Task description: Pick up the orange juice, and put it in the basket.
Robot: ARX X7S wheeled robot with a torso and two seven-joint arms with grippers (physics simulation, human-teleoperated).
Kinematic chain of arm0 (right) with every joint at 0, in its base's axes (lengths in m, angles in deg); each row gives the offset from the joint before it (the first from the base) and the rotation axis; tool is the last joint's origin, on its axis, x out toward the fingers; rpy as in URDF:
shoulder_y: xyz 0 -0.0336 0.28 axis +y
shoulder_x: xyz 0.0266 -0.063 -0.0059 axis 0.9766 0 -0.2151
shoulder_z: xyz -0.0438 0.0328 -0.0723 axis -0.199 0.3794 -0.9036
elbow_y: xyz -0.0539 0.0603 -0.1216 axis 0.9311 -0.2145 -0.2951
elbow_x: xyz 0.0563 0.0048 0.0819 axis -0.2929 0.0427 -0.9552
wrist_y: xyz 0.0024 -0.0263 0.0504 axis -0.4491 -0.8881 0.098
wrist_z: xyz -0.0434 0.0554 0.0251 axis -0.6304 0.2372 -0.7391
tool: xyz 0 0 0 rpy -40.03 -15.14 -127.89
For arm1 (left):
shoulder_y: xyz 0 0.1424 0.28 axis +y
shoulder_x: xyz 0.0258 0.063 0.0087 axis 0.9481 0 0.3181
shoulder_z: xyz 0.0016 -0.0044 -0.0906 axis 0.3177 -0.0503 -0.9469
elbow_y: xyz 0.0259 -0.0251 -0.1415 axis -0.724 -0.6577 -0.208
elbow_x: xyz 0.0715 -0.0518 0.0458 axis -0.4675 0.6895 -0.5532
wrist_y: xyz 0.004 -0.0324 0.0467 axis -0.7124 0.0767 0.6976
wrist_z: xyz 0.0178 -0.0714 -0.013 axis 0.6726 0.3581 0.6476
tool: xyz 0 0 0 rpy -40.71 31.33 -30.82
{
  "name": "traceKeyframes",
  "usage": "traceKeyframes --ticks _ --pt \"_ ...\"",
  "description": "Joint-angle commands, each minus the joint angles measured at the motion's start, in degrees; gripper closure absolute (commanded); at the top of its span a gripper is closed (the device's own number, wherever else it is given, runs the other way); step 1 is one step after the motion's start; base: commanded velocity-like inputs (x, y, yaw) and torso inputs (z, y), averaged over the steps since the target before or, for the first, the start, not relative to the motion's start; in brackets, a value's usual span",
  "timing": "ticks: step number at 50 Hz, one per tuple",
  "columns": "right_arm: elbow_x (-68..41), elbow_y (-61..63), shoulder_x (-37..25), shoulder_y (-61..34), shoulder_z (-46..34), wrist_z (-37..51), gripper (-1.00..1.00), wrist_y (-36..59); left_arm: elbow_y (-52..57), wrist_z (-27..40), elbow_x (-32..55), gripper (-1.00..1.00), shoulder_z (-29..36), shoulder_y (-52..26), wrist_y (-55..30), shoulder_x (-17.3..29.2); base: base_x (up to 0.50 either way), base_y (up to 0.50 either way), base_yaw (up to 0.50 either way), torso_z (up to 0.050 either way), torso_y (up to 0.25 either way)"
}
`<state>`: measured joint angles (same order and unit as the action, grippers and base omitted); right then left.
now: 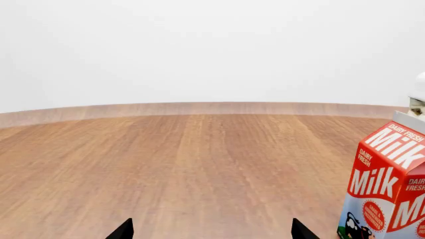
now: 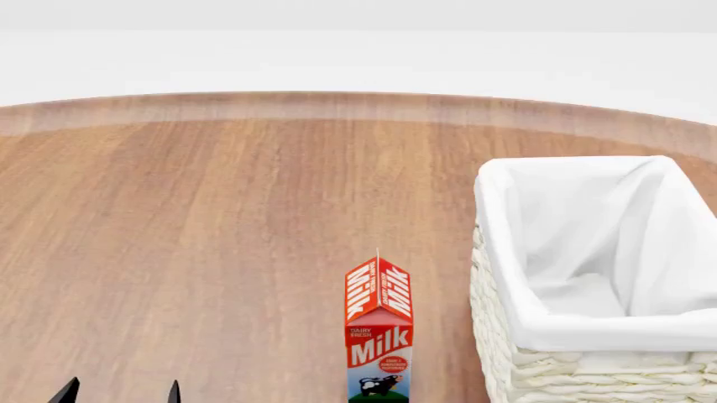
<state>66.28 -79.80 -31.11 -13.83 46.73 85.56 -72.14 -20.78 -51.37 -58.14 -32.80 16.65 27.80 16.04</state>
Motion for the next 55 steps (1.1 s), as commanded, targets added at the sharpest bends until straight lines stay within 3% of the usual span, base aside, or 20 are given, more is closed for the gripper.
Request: traceKeyframes --ticks 1,6,7,20,55 --pt "-0.2 -1.2 0.1 -0.5 -0.4 0.3 -1.0 -0.5 0.0 0.2 0.2 -1.0 0.2 -0.1 0.1 0.2 0.0 0.0 0.0 0.0 0.0" --pt "-0.3 -1.3 0.0 -0.8 -0.5 0.4 -1.0 -0.6 0.0 0.3 0.3 -1.0 0.3 -0.1 0.1 0.3 0.0 0.0 0.0 0.0 0.0" --pt "-0.2 -1.3 0.0 -0.7 -0.6 0.4 1.0 -0.7 0.0 0.3 0.3 -1.0 0.4 -0.1 0.1 0.3 0.0 0.0 0.0 0.0 0.0" --pt "-0.5 0.1 -0.6 -0.2 -1.1 0.9 1.0 -0.4 -0.1 0.6 0.5 -1.0 0.7 -0.2 0.2 0.5 0.0 0.0 0.0 0.0 0.0" --pt "-0.4 23.5 -6.1 2.6 -1.1 5.5 1.0 10.3 -0.2 1.3 1.1 -1.0 1.5 -0.4 0.5 1.1 0.0 0.0 0.0 0.0 0.0"
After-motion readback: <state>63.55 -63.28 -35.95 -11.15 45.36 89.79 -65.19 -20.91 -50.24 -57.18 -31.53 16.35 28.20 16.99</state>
